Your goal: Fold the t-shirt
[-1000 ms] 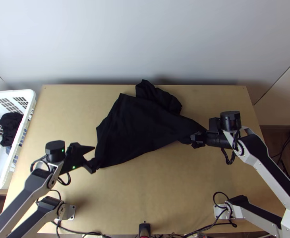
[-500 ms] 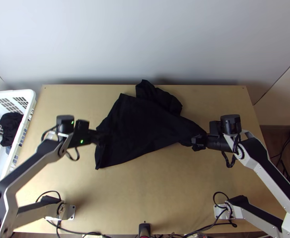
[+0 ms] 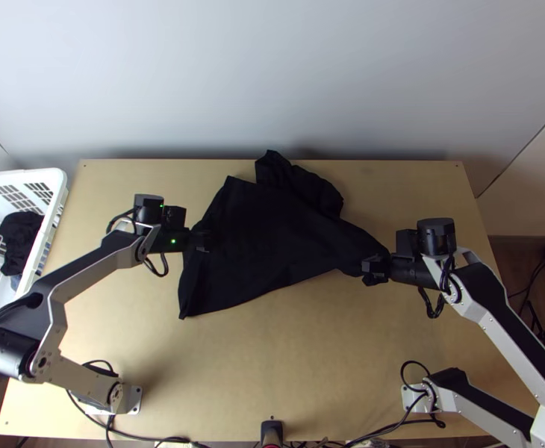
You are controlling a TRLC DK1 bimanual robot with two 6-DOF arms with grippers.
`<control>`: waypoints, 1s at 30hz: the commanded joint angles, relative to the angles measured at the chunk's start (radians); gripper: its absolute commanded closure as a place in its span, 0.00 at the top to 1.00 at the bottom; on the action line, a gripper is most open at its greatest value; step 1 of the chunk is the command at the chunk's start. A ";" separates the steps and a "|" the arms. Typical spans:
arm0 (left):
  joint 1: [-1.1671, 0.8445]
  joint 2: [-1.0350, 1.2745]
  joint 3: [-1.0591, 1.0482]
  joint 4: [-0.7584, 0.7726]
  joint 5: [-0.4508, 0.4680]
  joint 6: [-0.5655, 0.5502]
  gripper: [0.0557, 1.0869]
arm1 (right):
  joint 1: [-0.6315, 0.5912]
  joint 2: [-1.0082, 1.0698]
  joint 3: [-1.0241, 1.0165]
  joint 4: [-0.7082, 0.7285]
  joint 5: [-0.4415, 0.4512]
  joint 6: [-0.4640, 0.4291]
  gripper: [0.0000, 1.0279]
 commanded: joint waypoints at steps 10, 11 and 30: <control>-0.003 0.100 0.023 0.012 -0.055 0.065 0.94 | 0.000 0.013 0.019 0.000 0.002 0.001 0.04; -0.011 0.098 0.020 0.012 -0.055 0.063 0.94 | -0.002 0.013 0.017 0.000 0.002 0.001 0.04; -0.028 0.025 -0.020 -0.020 -0.043 0.019 0.04 | -0.008 0.022 0.028 0.020 0.007 -0.004 0.04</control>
